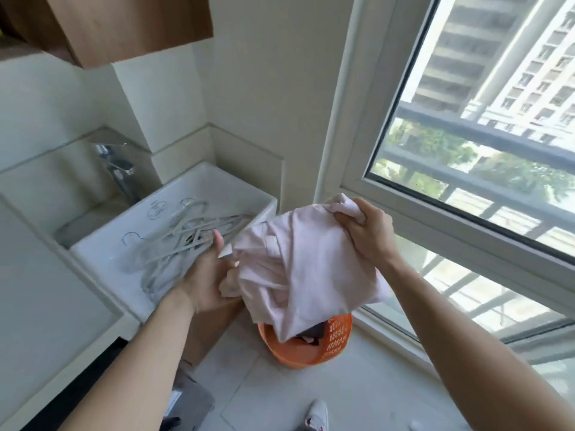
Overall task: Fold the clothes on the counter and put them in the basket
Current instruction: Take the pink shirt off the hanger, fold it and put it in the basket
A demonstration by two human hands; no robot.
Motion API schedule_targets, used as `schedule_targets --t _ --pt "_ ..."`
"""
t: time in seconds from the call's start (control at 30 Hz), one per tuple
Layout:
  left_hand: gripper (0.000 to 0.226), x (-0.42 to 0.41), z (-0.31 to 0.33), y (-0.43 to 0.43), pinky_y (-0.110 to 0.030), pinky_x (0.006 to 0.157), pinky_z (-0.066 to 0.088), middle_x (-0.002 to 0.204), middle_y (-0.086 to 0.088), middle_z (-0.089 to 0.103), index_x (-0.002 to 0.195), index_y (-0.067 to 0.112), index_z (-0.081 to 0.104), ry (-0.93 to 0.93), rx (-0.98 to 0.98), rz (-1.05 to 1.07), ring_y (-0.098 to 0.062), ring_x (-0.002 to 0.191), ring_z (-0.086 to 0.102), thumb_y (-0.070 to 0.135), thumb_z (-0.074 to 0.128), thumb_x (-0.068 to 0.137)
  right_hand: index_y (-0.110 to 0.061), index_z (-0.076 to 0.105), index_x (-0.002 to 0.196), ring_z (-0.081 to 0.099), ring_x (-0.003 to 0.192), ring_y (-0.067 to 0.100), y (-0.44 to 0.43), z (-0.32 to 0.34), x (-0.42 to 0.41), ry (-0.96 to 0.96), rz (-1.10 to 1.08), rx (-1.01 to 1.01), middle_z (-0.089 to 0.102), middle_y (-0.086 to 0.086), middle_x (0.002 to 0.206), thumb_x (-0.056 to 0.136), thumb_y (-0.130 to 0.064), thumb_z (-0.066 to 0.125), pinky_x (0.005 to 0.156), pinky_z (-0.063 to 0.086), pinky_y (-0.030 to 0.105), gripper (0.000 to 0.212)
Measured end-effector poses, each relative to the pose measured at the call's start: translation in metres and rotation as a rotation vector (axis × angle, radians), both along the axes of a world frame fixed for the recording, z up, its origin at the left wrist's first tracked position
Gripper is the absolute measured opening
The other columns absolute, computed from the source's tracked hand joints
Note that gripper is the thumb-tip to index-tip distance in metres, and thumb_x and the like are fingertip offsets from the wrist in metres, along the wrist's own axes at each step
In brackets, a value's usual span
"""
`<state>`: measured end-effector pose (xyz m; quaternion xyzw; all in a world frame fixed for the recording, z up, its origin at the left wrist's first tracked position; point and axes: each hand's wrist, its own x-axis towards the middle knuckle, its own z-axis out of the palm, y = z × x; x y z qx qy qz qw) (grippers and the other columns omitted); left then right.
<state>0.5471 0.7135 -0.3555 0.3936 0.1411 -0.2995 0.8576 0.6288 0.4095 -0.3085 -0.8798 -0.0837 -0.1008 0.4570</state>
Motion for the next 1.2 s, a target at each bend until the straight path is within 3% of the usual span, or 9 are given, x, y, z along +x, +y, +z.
schedule_targets --t 0.1,0.2,0.3,0.37,0.47,0.6,0.8,0.93,1.2 --pt "0.091 0.032 0.008 -0.035 -0.035 0.071 0.052 0.117 -0.015 0.068 0.134 0.013 0.061 -0.019 0.164 -0.063 -0.028 0.098 0.066 0.081 0.054 0.073 -0.032 0.071 0.095 0.065 0.082 0.001 -0.025 -0.013 0.027 0.037 -0.024 -0.021 0.072 -0.015 0.084 0.087 -0.045 0.067 0.071 0.049 0.024 0.016" --pt "0.108 0.054 0.011 -0.07 -0.043 0.079 0.058 0.112 -0.012 0.073 0.126 0.012 0.063 0.009 0.591 -0.02 -0.029 0.1 0.071 0.067 0.092 0.037 -0.04 0.07 0.094 0.064 0.082 -0.004 -0.034 -0.022 0.046 0.072 0.0 0.021 0.071 -0.024 0.084 0.088 -0.042 0.068 0.068 0.048 0.018 0.007" --pt "0.067 0.078 -0.003 -0.089 -0.045 0.095 0.055 0.107 -0.005 0.074 0.112 0.018 0.062 0.009 0.85 0.202 -0.023 0.101 0.071 0.046 0.092 0.06 -0.039 0.069 0.097 0.063 0.089 -0.006 -0.038 -0.031 0.064 0.134 0.032 0.115 0.071 -0.025 0.093 0.087 -0.037 0.07 0.07 0.042 0.008 0.01" --pt "0.041 0.091 -0.01 -0.092 -0.037 0.083 0.057 0.099 -0.007 0.075 0.106 0.015 0.066 -0.012 0.877 0.274 -0.019 0.091 0.072 0.029 0.087 0.074 -0.037 0.066 0.108 0.062 0.094 -0.001 -0.041 -0.044 0.079 0.245 0.054 0.116 0.069 -0.02 0.104 0.085 -0.04 0.072 0.076 0.043 0.01 0.024" --pt "0.04 0.104 -0.025 -0.084 -0.029 0.067 0.053 0.098 -0.007 0.073 0.108 0.009 0.065 0.007 0.949 0.353 -0.021 0.086 0.07 0.024 0.085 0.076 -0.03 0.057 0.127 0.067 0.107 0.014 -0.052 -0.067 0.09 0.583 0.202 0.364 0.068 -0.005 0.119 0.082 -0.043 0.078 0.091 0.055 0.036 0.052" --pt "0.043 0.122 -0.044 -0.076 -0.033 0.07 0.056 0.098 -0.012 0.074 0.108 0.004 0.068 0.021 0.982 0.367 -0.026 0.086 0.072 0.025 0.085 0.075 -0.008 0.056 0.132 0.065 0.116 0.029 -0.064 -0.093 0.081 0.942 0.412 0.647 0.067 0.013 0.126 0.095 -0.015 0.065 0.096 0.054 0.042 0.039" --pt "0.059 0.154 -0.087 -0.081 -0.048 0.083 0.06 0.095 -0.007 0.077 0.107 0.012 0.07 0.03 0.926 0.144 -0.026 0.087 0.074 0.04 0.088 0.059 -0.026 0.061 0.124 0.069 0.108 0.023 -0.058 -0.147 0.065 0.752 0.058 0.638 0.072 0.003 0.117 0.092 -0.007 0.067 0.092 0.057 0.045 0.038" --pt "0.039 0.174 -0.142 -0.092 -0.037 0.085 0.056 0.101 -0.002 0.071 0.111 0.014 0.066 -0.041 1.015 -0.005 -0.02 0.093 0.069 0.029 0.082 0.079 -0.031 0.059 0.128 0.066 0.112 0.015 -0.065 -0.205 0.069 0.663 -0.007 0.453 0.069 -0.005 0.12 0.092 -0.009 0.065 0.096 0.054 0.045 0.043" --pt "0.019 0.202 -0.327 -0.102 -0.024 0.062 0.05 0.088 0.006 0.069 0.094 0.024 0.067 -0.05 1.052 -0.067 -0.007 0.079 0.066 0.03 0.08 0.082 -0.027 0.054 0.12 0.064 0.1 0.014 -0.065 -0.404 0.1 0.704 -0.252 0.285 0.065 -0.011 0.107 0.083 -0.055 0.067 0.085 0.054 0.043 0.048"
